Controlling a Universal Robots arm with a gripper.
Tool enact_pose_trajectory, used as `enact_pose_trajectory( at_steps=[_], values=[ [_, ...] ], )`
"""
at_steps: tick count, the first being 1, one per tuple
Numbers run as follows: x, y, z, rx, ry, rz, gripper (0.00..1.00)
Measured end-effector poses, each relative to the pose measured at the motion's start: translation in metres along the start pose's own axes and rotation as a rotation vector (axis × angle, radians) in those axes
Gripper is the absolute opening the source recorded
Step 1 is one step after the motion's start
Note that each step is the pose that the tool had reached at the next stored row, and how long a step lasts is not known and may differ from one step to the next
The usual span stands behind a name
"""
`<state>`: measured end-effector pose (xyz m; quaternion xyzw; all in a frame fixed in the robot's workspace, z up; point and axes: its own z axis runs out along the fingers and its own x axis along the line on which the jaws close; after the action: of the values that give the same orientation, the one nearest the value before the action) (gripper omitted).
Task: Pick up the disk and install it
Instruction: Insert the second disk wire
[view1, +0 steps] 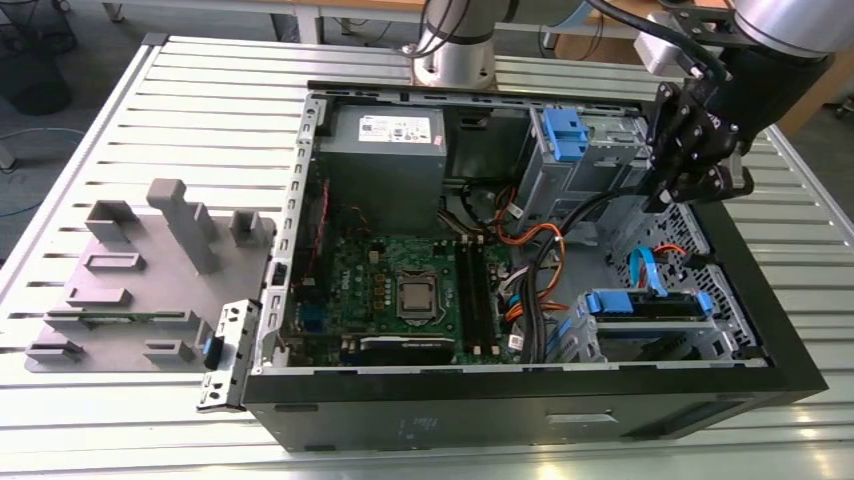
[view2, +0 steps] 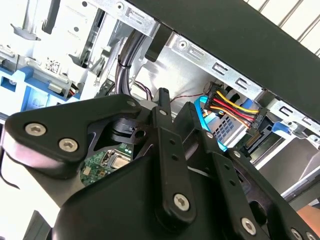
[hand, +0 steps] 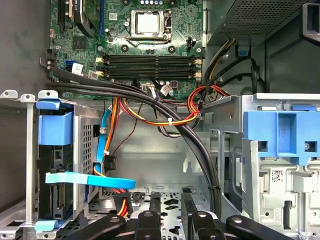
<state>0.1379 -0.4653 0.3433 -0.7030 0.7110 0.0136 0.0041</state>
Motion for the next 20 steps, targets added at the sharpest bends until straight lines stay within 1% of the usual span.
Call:
enact_pose_trajectory(
  at_steps=[9, 11, 18, 20],
  values=[
    [-0.0001, 0.0000, -0.0017, 0.0000, 0.0001, 0.000, 0.31],
    [-0.0001, 0.0001, -0.0038, 0.0000, 0.0006, 0.000, 0.31],
    [-0.0001, 0.0001, -0.0040, 0.0000, 0.0001, 0.000, 0.31],
    [-0.0001, 0.0001, -0.0049, 0.0000, 0.0004, 0.000, 0.31]
  ],
)
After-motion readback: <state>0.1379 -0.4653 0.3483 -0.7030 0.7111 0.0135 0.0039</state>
